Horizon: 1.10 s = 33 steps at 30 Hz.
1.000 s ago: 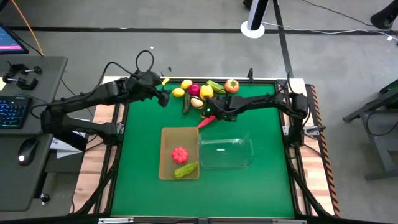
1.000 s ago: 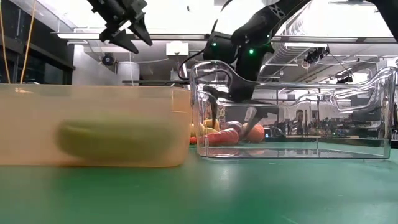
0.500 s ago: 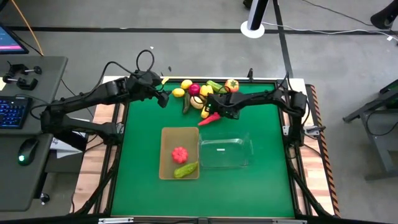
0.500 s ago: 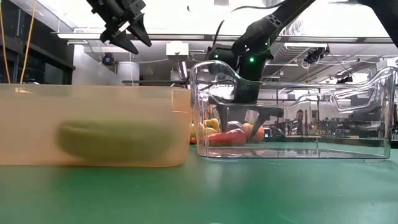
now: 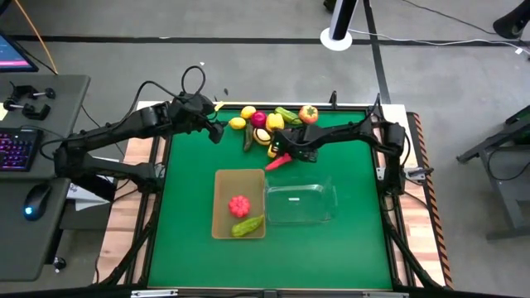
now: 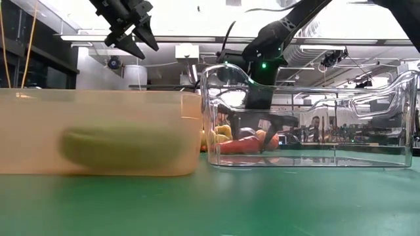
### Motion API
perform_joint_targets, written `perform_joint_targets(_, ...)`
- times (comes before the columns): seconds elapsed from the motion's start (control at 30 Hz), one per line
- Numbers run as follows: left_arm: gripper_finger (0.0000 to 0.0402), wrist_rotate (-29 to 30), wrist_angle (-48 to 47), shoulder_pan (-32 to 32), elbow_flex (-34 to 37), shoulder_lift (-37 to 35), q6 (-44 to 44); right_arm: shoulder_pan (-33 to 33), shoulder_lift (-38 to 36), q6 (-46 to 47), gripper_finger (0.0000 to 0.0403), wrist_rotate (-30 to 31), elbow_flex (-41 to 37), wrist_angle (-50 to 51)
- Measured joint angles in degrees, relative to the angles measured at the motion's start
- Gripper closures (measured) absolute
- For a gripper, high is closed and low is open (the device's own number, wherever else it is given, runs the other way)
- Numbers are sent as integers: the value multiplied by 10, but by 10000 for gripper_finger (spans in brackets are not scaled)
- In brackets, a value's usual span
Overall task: Sort produce into baskets
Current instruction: Put the red chili pepper into the orange bin
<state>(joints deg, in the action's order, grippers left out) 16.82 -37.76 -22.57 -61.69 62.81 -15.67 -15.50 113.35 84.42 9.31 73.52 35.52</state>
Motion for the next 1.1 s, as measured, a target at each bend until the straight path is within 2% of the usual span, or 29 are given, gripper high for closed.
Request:
perform_joint_targets(0.2, 85, -29, -6, 0, 0, 0, 36, 13, -20, -59, 251, 19, -1, 29)
perform_joint_targets(0.23, 85, -38, -6, 0, 0, 0, 38, 15, -33, -73, 259, 24, -1, 40)
perform_joint_targets(0.43, 85, -77, 0, 2, 0, 0, 2, 42, -141, -140, 259, 97, 3, 43)
perform_joint_targets(0.57, 85, -86, 23, 12, 0, 0, -36, 70, -198, -214, 259, 143, 4, -12)
perform_joint_targets(0.73, 85, -86, 68, 42, 0, 0, -68, 109, -208, -304, 259, 125, 3, -122)
perform_joint_targets(0.93, 85, -86, 136, 68, 0, 0, -94, 173, -183, -363, 258, 68, 3, -267)
perform_joint_targets(1.1, 85, -76, 175, 82, 0, 0, -145, 219, -166, -365, 253, 51, 3, -295)
